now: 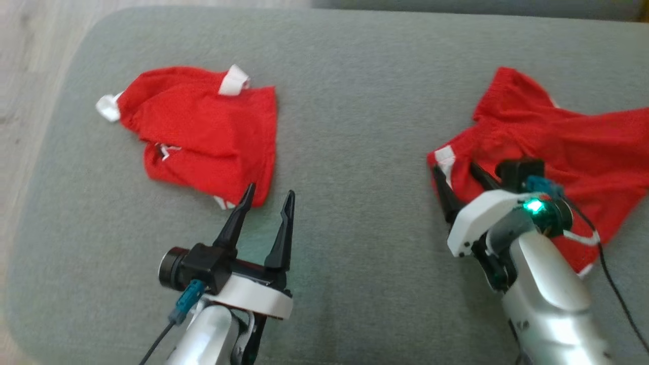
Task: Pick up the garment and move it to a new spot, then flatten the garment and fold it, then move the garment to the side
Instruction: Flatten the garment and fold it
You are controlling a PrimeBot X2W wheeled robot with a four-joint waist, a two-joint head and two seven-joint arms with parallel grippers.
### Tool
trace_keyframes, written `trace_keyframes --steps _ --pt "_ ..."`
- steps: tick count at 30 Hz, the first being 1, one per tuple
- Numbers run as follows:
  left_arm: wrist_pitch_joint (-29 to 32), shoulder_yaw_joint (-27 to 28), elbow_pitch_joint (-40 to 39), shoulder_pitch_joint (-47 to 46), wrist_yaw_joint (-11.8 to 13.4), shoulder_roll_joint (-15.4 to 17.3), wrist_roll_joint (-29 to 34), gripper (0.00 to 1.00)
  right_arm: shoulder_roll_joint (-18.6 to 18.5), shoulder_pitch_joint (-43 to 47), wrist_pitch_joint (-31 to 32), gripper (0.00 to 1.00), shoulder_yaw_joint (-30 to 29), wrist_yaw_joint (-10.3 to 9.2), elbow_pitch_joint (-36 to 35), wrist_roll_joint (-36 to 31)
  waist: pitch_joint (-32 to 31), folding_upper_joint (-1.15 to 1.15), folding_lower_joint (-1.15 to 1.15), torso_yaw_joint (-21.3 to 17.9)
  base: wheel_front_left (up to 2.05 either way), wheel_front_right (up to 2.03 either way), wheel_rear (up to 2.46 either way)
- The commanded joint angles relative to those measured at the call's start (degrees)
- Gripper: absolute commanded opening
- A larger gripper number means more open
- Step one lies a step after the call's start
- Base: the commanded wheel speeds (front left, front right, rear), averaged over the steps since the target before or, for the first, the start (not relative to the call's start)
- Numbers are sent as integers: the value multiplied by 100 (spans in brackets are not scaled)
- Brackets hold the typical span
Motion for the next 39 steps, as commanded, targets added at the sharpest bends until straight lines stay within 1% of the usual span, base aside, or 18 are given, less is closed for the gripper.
trace_keyframes --steps 1,5,6,7,10,12,15,19,20,23,24,25,28,31,35,39 --pt "-46 132 -172 -229 10 2 -32 100 -1 -319 23 100 120 -4 54 6 152 0 -1 180 0 0 0" --pt "-46 98 -180 -313 27 2 -66 100 -1 -693 39 100 254 -4 633 64 261 0 -1 287 0 0 0" --pt "-46 90 -181 -331 31 2 -72 100 -1 -776 -2 78 288 -4 750 42 274 0 -1 303 0 0 0" --pt "-46 83 -181 -346 35 2 -78 100 -1 -860 -90 0 339 -4 839 -4 286 0 -1 316 0 0 0" --pt "-46 63 -179 -388 48 2 -97 100 -1 -1083 -475 0 568 -4 971 -27 316 0 -1 344 0 0 0" --pt "-46 67 -175 -404 59 2 -101 100 -1 -1200 -717 0 892 -4 965 41 322 0 -1 339 0 0 0" --pt "-46 71 -159 -401 71 2 -94 100 -1 -1341 -974 0 1536 -4 890 196 305 0 -1 312 0 0 0" --pt "-46 49 -131 -394 68 2 -97 100 -1 -1475 -1075 0 2387 -4 787 469 254 0 -1 291 0 0 0" --pt "-46 49 -131 -394 68 2 -97 100 -1 -1475 -1075 0 2387 -4 787 469 254 0 -1 291 0 0 0" --pt "-46 20 -107 -390 66 2 -111 100 -1 -1525 -952 0 2966 -4 825 617 200 0 -1 300 0 0 0" --pt "-46 9 -98 -388 69 2 -121 100 -1 -1546 -932 52 3114 -4 859 614 178 0 -1 305 0 0 0" --pt "-46 0 -92 -384 73 2 -130 100 -1 -1561 -934 100 3205 -4 900 618 154 0 -1 308 0 0 0" --pt "-46 29 -64 -340 102 2 -146 100 -1 -1571 -1053 100 3300 -4 1042 674 39 0 -1 265 0 0 0" --pt "-46 116 -55 -266 120 2 -121 100 -1 -1541 -1257 100 3120 -4 1141 659 -82 0 -1 147 0 0 0" --pt "-46 251 -86 -148 118 2 -68 100 -1 -1409 -1498 100 2637 -4 1181 611 -256 0 -1 -101 0 0 0" --pt "-46 364 -129 -40 110 2 -19 100 -38 -1110 -1667 100 1936 -4 1072 437 -419 0 -1 -395 0 0 0"
